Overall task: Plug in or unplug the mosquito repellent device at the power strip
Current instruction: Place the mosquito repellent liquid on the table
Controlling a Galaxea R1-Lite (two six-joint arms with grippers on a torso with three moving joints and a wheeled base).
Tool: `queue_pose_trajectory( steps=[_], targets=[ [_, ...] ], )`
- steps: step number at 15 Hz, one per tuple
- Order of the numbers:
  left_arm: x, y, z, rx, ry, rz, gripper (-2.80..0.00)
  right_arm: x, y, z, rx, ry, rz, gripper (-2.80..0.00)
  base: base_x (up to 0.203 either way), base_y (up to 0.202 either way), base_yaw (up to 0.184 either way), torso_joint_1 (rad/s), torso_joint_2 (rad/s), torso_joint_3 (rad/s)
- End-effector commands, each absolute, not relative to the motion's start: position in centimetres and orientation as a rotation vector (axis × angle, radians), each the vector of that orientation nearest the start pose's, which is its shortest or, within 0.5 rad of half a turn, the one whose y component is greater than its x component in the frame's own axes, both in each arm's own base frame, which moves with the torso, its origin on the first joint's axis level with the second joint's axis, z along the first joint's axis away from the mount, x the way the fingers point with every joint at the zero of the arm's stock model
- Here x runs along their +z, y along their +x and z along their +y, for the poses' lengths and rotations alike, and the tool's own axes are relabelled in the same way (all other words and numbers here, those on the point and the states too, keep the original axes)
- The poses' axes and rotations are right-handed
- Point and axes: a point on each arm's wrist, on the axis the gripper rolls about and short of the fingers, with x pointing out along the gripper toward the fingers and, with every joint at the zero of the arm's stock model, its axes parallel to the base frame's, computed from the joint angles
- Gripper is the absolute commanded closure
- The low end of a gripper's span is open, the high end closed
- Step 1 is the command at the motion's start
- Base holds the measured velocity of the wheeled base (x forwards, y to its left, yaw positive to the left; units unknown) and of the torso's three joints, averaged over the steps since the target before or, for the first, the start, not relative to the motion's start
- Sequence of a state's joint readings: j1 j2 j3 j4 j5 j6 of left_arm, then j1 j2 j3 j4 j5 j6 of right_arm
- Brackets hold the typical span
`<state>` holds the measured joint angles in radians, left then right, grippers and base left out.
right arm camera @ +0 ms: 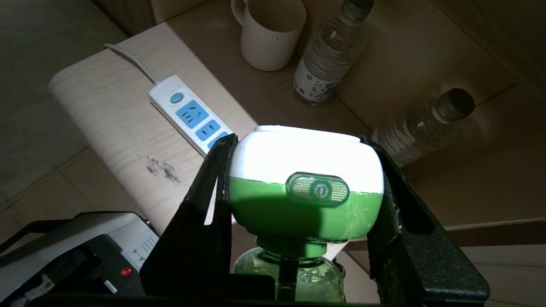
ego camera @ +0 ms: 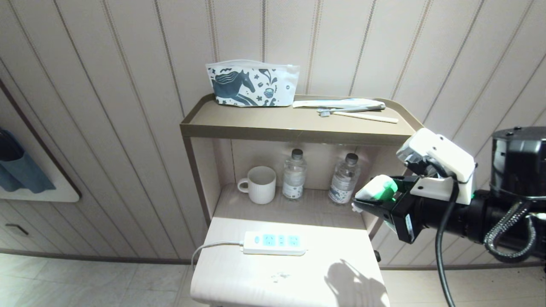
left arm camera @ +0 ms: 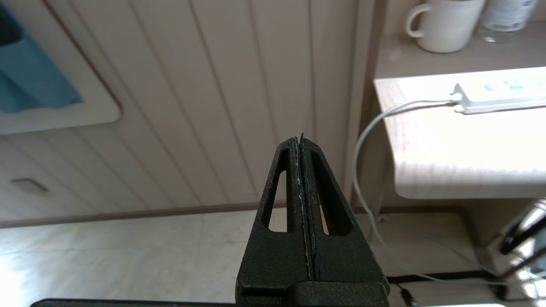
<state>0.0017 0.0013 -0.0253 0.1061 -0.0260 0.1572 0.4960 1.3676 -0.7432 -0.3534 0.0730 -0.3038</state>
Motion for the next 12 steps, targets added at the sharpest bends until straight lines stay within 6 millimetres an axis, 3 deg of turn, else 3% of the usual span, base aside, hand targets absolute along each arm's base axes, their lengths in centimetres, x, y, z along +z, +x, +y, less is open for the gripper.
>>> queue_pose_trajectory(
  steps=[1, 4, 6, 10, 12],
  targets=[
    [7.1, -2.5, -0.1, -0.04, 0.154, 0.078, 0.0, 22.7, 19.5, 10.9, 0.607, -0.352, 0.169, 0.0, 0.0, 0.0, 0.0, 0.0, 0.0, 0.0],
    [7.1, -2.4, -0.1, -0.034, 0.139, 0.064, 0.0, 22.7, 19.4, 11.0, 0.611, -0.352, 0.167, 0.0, 0.0, 0.0, 0.0, 0.0, 0.0, 0.0],
    [7.2, -2.3, 0.0, -0.005, 0.018, 0.036, 0.0, 22.8, 19.4, 11.0, 0.611, -0.352, 0.167, 0.0, 0.0, 0.0, 0.0, 0.0, 0.0, 0.0],
    [7.3, -2.3, 0.0, -0.005, 0.043, 0.024, 0.0, 22.6, 19.5, 11.1, 0.608, -0.356, 0.173, 0.0, 0.0, 0.0, 0.0, 0.0, 0.0, 0.0],
    [8.3, -2.3, 0.0, 0.002, 0.004, -0.07, 0.0, 22.6, 19.6, 11.1, 0.609, -0.356, 0.173, 0.0, 0.0, 0.0, 0.0, 0.0, 0.0, 0.0]
  ],
)
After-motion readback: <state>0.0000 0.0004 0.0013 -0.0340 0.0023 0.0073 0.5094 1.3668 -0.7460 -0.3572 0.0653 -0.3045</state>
